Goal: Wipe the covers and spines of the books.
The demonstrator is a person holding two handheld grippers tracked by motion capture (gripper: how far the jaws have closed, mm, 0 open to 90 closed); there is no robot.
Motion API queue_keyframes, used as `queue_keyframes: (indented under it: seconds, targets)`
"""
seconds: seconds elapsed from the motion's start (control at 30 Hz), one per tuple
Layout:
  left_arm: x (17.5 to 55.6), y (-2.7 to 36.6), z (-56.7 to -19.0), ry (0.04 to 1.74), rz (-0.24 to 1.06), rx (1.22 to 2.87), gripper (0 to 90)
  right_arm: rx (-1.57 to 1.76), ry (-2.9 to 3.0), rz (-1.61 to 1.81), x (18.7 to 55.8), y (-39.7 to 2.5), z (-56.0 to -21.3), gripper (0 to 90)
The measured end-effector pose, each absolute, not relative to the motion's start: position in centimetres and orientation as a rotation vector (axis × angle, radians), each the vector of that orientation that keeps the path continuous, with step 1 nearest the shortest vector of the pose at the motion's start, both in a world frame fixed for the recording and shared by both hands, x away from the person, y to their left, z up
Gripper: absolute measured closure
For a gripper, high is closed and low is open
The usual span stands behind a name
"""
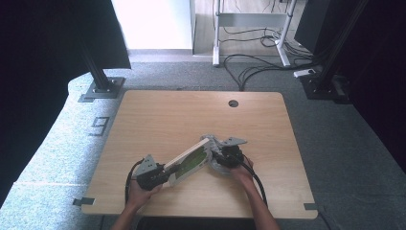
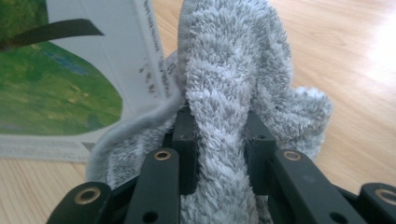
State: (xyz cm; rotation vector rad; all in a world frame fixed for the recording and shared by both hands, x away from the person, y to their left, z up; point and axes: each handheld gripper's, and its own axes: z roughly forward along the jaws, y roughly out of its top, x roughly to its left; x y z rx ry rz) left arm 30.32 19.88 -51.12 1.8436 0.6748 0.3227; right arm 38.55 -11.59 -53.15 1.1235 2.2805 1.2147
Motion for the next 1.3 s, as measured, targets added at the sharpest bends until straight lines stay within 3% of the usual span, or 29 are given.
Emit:
queue_keyframes:
  seconds: [0.3,0.47,0.57,0.67,1.3]
  targets:
    - [30.4,19.9,-51.1,0.668,0.312,1.844,78.5,1.324,1.979,1.129,38.5,-18.6,-50.6,67.7]
    - [30.3,19.9,-51.1,0.664,0.312,1.846,78.5,1.392,1.957,1.079,38.6,-20.0,-51.0,51.0]
    - [30.3,19.8,-51.1,0.661,0.313,1.847,78.5,1.410,1.918,1.108,38.5,-19.9,-50.5,39.6]
    - [30.3,19.8,-51.1,0.659,0.312,1.848,78.5,1.373,1.899,1.182,38.0,-19.7,-49.5,34.6]
    - [30.3,19.8,-51.1,0.643,0.310,1.855,78.1,1.020,2.226,1.588,37.4,-13.3,-49.4,30.4]
